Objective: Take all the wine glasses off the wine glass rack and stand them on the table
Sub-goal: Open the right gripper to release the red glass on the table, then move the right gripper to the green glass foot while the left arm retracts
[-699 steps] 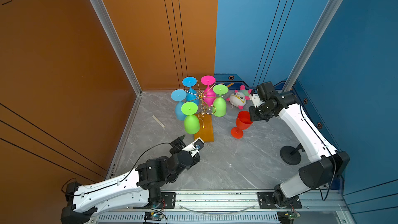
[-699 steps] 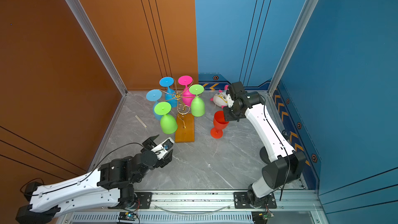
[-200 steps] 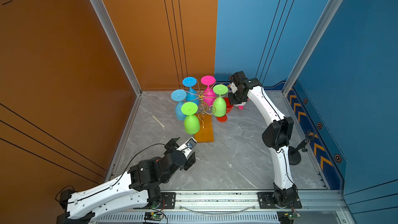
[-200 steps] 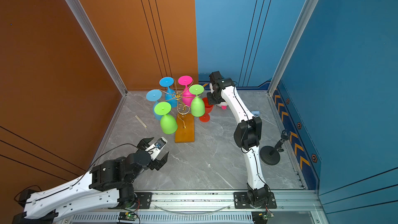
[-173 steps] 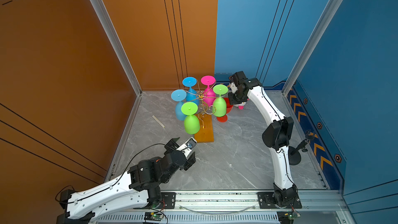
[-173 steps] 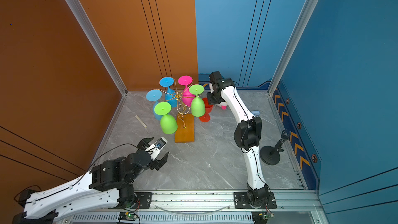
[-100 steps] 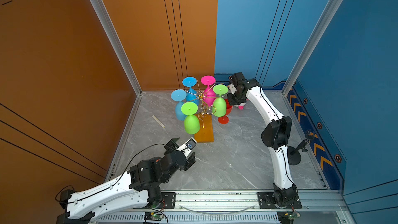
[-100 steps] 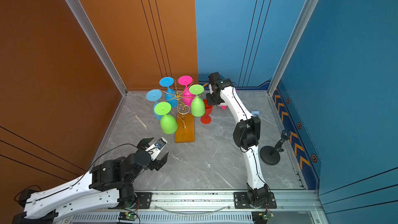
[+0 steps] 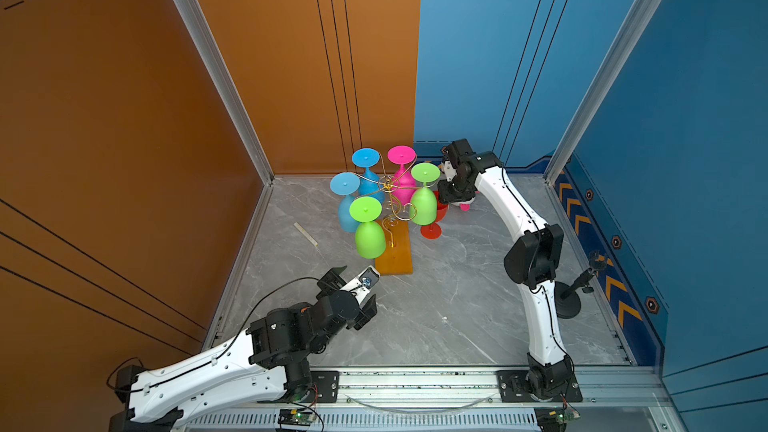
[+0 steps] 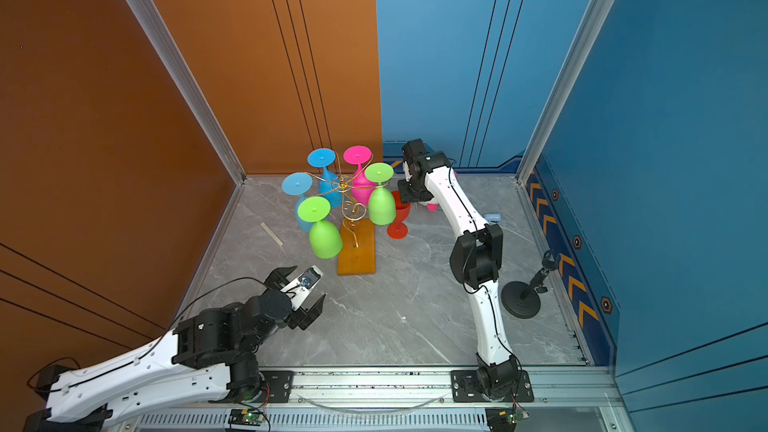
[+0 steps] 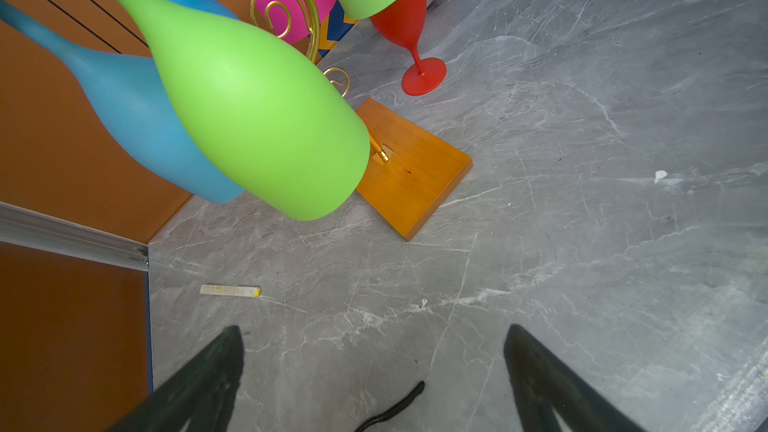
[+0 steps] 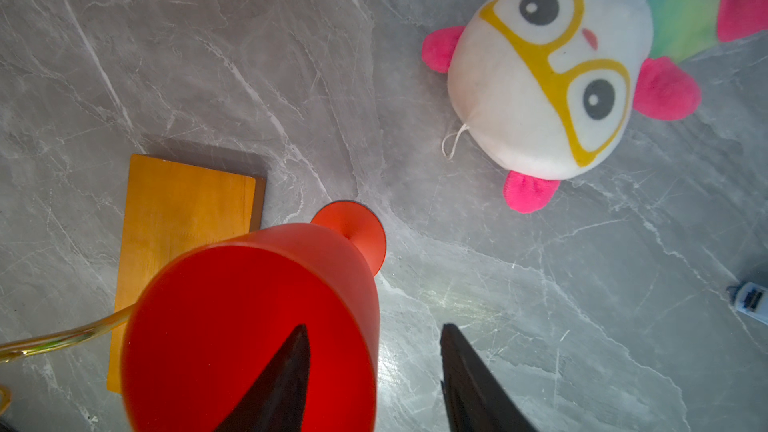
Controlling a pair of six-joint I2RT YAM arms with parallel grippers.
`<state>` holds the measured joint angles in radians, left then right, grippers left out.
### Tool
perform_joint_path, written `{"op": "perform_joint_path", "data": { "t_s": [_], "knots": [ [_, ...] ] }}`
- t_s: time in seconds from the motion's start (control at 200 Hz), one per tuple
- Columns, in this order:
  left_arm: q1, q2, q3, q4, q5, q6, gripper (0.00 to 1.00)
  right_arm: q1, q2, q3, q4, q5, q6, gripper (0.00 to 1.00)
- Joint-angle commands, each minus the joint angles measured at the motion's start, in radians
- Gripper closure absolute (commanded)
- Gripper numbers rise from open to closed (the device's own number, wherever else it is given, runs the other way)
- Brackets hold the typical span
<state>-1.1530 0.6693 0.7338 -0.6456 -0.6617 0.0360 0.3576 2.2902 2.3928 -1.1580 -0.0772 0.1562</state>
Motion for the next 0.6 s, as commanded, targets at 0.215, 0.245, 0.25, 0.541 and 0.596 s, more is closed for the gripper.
{"op": "perform_joint_path", "data": {
  "t_s": [0.215, 0.245, 0.25, 0.541, 0.596],
  "knots": [
    [0.000, -0.005, -0.002, -0.011, 0.037, 0.004, 0.02, -0.022, -0.169, 0.026, 0.017, -0.064, 0.022, 0.36],
    [0.000, -0.004, 0.000, -0.014, 0.037, 0.005, 0.02, -0.024, -0.178, 0.027, 0.017, -0.071, 0.028, 0.36],
    [0.000, -0.005, 0.000, -0.012, 0.037, 0.004, 0.02, -0.025, -0.179, 0.027, 0.018, -0.073, 0.029, 0.36],
    [0.014, -0.013, 0.003, -0.013, 0.062, -0.010, 0.02, -0.038, -0.264, 0.017, 0.027, -0.101, 0.043, 0.32],
    [0.018, -0.014, 0.003, -0.012, 0.066, -0.010, 0.02, -0.044, -0.279, 0.014, 0.027, -0.111, 0.064, 0.32]
  ]
}}
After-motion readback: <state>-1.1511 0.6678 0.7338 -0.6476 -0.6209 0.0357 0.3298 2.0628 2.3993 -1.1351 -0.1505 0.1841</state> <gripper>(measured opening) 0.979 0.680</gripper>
